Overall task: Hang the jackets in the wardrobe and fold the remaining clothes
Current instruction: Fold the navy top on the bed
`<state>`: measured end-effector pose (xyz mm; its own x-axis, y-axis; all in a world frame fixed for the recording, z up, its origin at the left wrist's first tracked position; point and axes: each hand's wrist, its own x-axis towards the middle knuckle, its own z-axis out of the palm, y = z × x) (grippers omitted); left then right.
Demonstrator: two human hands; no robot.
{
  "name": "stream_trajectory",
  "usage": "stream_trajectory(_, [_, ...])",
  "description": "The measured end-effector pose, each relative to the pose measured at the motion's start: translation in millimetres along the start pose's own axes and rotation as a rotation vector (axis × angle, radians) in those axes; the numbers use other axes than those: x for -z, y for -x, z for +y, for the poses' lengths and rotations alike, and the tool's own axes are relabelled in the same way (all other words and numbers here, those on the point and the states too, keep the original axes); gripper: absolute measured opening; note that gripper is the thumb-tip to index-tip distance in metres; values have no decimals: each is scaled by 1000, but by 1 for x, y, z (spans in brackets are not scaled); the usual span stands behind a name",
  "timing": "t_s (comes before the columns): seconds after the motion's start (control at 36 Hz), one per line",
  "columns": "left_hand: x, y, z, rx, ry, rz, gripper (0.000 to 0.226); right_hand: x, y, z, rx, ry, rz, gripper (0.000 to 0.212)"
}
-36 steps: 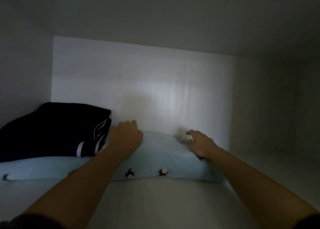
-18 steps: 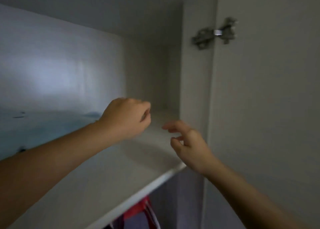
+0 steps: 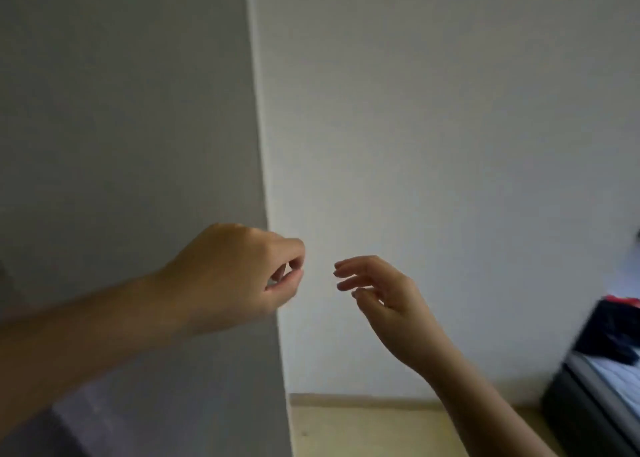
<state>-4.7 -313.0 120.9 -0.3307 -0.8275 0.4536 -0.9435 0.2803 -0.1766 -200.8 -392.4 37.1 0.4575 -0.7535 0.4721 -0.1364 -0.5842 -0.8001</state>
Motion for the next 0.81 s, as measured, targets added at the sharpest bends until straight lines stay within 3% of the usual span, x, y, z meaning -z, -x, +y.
stream_trajectory(0.25, [-128,-127,202,30,511,66,13,205,86,93,-238,163,230,48])
stream_trajectory(0.39, [-187,-196,307,5,760,-38,11,307,128,141,-418,225,353,41])
stream_trajectory(0.5, [-234,-240,364,25,931,-88,27,366,141,184,-522,268,444,43])
stream_trajectory(0.81, [-390,-389,480,-29,1053,-381,10,512,156,330,-837,308,594,36])
